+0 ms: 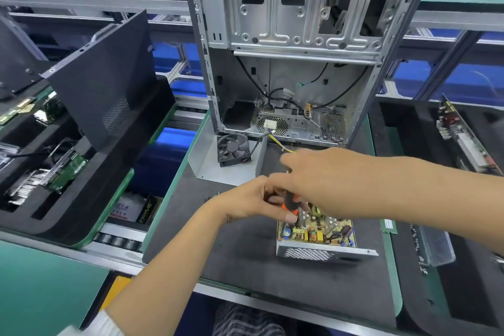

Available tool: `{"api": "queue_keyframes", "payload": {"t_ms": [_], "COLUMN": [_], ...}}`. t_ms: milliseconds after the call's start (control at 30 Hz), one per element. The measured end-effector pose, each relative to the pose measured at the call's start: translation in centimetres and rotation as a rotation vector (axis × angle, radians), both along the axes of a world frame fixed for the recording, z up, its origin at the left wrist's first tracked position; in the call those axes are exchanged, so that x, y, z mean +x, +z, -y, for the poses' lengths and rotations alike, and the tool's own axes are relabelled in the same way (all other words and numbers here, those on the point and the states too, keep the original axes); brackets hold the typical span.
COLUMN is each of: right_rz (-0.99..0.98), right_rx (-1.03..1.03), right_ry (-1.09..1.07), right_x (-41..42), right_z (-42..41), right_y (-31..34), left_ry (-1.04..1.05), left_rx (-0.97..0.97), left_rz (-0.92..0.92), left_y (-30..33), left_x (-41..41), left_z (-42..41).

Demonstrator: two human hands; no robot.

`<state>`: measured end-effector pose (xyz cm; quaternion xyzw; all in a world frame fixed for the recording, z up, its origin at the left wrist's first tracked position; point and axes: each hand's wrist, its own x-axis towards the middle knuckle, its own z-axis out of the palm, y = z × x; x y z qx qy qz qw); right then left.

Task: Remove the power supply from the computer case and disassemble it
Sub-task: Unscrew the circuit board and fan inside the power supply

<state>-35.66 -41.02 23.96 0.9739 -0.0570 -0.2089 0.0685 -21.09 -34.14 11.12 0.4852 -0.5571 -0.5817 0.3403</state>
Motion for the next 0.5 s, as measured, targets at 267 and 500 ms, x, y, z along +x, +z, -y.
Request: {"api": "queue_keyframes", "payload": {"t_ms": [267, 500], "right_rz": [0.125, 0.064], "right_rx": [0.006, -0.005], "right_ry": [-0.167, -0.043], "right_x": [0.12, 0.19], "right_z": [-0.39, -0.47], "right_y": [0.72, 0.21], "left_ry": [0.028, 0.010], "left_rx": [0.030, 0.022], "left_rz": [-0.014, -0.074], "left_y": [0.13, 0.30], "left_x": [-0.16, -0.40], "left_z": [-0.01, -0.27]}}
